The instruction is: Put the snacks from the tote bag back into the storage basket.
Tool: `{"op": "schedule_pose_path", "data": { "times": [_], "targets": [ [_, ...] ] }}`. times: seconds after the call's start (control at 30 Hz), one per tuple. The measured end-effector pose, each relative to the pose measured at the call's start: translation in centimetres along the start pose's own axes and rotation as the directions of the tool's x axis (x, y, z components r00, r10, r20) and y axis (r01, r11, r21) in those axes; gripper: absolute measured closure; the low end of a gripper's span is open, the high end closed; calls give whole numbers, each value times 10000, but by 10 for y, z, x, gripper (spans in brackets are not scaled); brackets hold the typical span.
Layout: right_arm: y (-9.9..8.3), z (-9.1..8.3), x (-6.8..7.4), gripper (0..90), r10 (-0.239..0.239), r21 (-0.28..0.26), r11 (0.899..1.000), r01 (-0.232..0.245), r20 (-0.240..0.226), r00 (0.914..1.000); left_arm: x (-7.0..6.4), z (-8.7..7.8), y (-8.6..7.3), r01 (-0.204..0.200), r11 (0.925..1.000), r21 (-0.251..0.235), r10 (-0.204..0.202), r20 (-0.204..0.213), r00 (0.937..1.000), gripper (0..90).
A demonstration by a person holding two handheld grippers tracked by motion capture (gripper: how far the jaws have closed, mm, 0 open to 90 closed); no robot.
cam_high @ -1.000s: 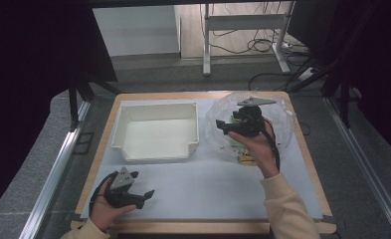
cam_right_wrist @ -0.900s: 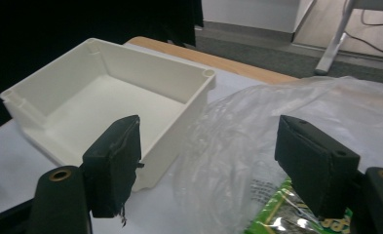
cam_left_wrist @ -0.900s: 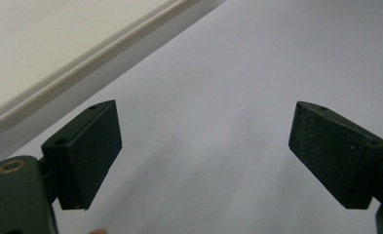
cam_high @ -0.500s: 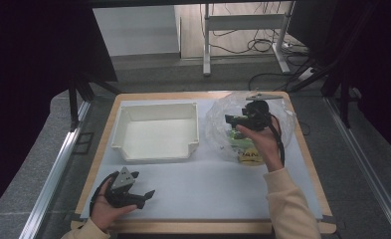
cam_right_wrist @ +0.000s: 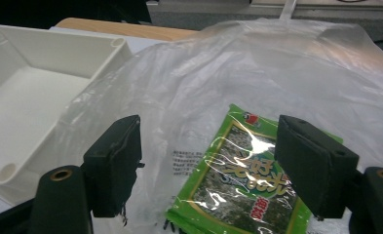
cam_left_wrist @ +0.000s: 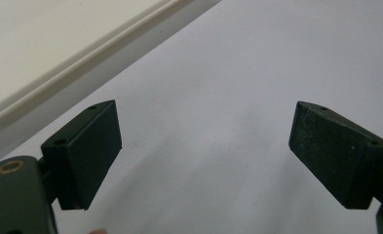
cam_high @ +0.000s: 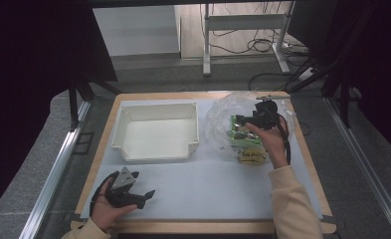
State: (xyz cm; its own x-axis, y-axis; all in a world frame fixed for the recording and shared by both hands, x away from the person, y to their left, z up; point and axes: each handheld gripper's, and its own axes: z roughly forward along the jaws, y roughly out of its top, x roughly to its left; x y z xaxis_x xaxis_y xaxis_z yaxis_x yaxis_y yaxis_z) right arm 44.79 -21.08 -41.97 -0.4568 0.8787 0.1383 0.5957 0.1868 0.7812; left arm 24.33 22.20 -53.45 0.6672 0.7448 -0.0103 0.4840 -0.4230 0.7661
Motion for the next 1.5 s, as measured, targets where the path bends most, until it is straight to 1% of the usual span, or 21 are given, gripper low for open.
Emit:
{"op": "schedule_pose_path", "data": {
  "times": [0.13,0.3,0.37,0.57,0.63,0.73,0.77,0.93,1.07,1.23,1.43,1.5],
  "targets": [
    [-2,3,-8,267,184,105,9998,-185,110,9998,0,-1,0,-5,10000,-31,5,6,10000,120],
    [-3,3,-15,273,396,41,9992,-397,173,9991,0,0,0,-14,10000,-22,14,11,10000,120],
    [-5,5,-21,273,510,162,9985,-515,257,9984,0,0,0,-25,10000,7,25,24,10000,119],
    [-9,11,-29,274,728,462,9961,-745,371,9967,0,0,0,-34,10000,24,34,25,10000,119],
    [-11,13,-33,283,765,557,9953,-793,507,9958,0,0,0,-33,10000,23,33,36,10000,118],
    [-12,15,-35,298,792,594,9948,-829,616,9949,0,0,0,-81,10000,55,80,50,10000,118],
    [-13,16,-37,307,852,657,9938,-897,677,9941,0,0,0,-82,10000,55,82,50,10000,118],
    [-15,19,-41,330,856,803,9925,-923,835,9928,0,0,0,-53,10000,46,52,47,10000,118],
    [-16,20,-42,334,908,923,9908,-987,861,9921,0,0,0,-70,10000,54,70,49,10000,118],
    [-17,22,-45,335,943,1061,9888,-1050,1009,9904,0,0,0,-82,10000,44,82,62,9999,118],
    [-18,24,-47,353,989,1259,9855,-1135,1164,9883,0,0,0,-117,9999,51,117,69,9999,118],
    [-18,25,-48,367,1083,1312,9836,-1235,1175,9871,0,0,0,-122,9999,58,121,75,9999,118]
  ]
}}
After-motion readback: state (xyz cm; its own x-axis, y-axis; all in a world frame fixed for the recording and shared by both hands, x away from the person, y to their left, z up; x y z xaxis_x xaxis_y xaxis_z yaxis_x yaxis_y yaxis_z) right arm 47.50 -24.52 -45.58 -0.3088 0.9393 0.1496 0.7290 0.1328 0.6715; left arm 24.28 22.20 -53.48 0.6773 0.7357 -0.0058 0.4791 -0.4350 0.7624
